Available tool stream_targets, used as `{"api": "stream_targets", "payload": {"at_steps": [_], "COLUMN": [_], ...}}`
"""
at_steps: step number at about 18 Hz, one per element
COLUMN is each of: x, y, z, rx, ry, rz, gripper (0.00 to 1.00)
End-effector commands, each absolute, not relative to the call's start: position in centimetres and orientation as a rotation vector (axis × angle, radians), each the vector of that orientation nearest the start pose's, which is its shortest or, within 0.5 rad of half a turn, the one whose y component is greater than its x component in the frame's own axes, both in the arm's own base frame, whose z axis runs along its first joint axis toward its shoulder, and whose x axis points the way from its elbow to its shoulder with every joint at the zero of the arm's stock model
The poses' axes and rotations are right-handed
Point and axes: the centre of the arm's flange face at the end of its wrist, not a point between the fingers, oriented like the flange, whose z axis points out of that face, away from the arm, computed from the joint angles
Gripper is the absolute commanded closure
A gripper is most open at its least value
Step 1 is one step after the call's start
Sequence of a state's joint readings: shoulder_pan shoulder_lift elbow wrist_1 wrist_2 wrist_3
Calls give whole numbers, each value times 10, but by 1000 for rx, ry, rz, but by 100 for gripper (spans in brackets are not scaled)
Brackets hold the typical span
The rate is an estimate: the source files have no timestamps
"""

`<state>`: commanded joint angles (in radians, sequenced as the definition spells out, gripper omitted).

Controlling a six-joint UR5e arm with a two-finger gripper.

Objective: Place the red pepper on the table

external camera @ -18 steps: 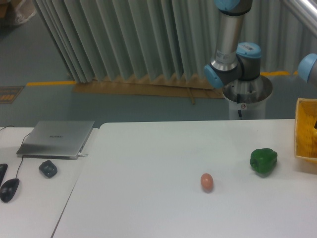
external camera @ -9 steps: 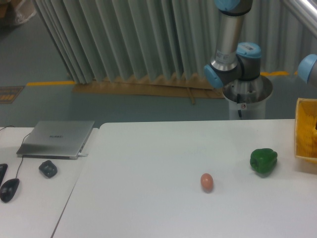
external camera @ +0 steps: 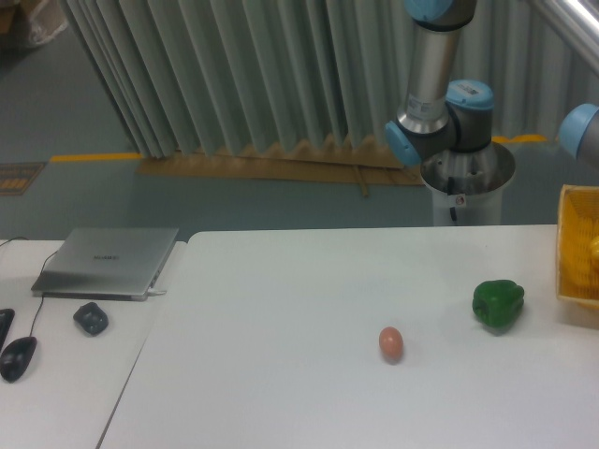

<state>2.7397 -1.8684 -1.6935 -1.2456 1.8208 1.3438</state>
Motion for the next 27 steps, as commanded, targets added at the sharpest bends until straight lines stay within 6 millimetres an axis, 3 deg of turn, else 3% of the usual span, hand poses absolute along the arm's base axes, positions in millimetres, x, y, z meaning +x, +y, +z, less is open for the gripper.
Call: {"api": "stream_targets", "payload": {"at_steps": [9,10,15,24,25,26,27], "x": [-480,-480,-475,-480,-479,-480,-480], "y": [325,325,328,328,329,331,332], "z": [307,308,311,340,339,338,336], "rx": [-3377,-3370,-3342,-3303,-3305,-3305,-3302], "ry": [333,336,336,317,320,325,327], "rz": [-58,-74,-133,-207,-208,-202,-203], "gripper": [61,69,69,73,71,13,0]}}
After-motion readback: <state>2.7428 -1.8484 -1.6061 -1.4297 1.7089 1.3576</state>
